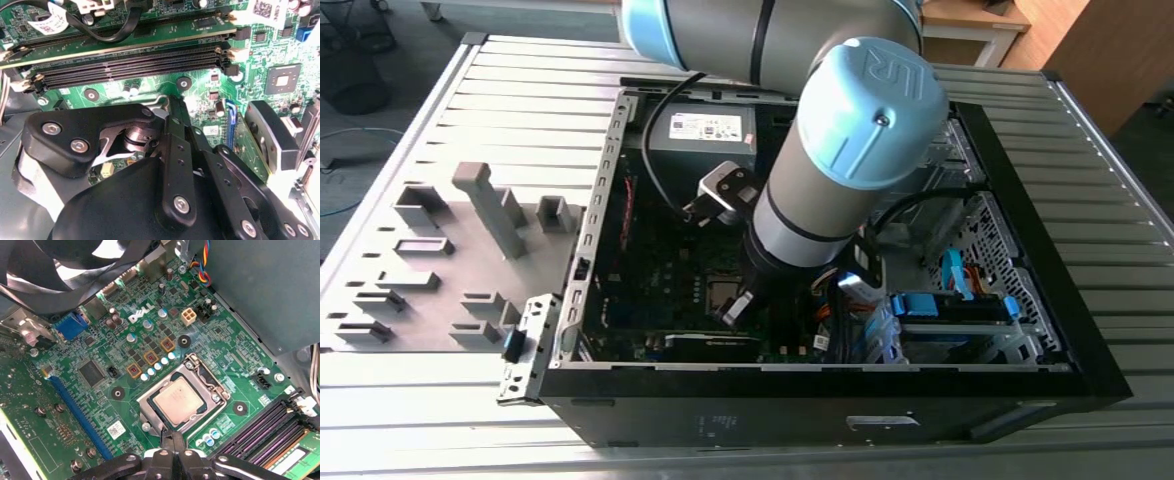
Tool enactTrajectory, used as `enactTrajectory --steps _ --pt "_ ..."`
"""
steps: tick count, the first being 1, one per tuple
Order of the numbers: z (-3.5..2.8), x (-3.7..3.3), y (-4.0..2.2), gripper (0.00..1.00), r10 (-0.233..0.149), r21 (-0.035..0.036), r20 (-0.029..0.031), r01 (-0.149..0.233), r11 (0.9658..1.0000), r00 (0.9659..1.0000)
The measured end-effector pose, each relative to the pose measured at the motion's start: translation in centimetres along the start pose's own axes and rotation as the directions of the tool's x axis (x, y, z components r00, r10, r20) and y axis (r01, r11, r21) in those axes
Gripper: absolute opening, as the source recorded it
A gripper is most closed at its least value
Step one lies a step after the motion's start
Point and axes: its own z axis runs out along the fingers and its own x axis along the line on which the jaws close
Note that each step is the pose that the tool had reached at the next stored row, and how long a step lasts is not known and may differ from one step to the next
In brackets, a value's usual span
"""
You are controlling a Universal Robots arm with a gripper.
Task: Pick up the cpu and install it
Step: 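Install the first cpu locking lever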
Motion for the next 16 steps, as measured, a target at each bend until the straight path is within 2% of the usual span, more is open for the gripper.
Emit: enactTrajectory --steps 5,16 --pt "-0.07 -0.15 0.15 0.11 -0.006 0.0 -0.0007 0.006 1.0 1.0" --pt "0.02 -0.97 0.85 0.11 -0.023 0.0005 -0.0035 0.023 0.9997 0.9997"
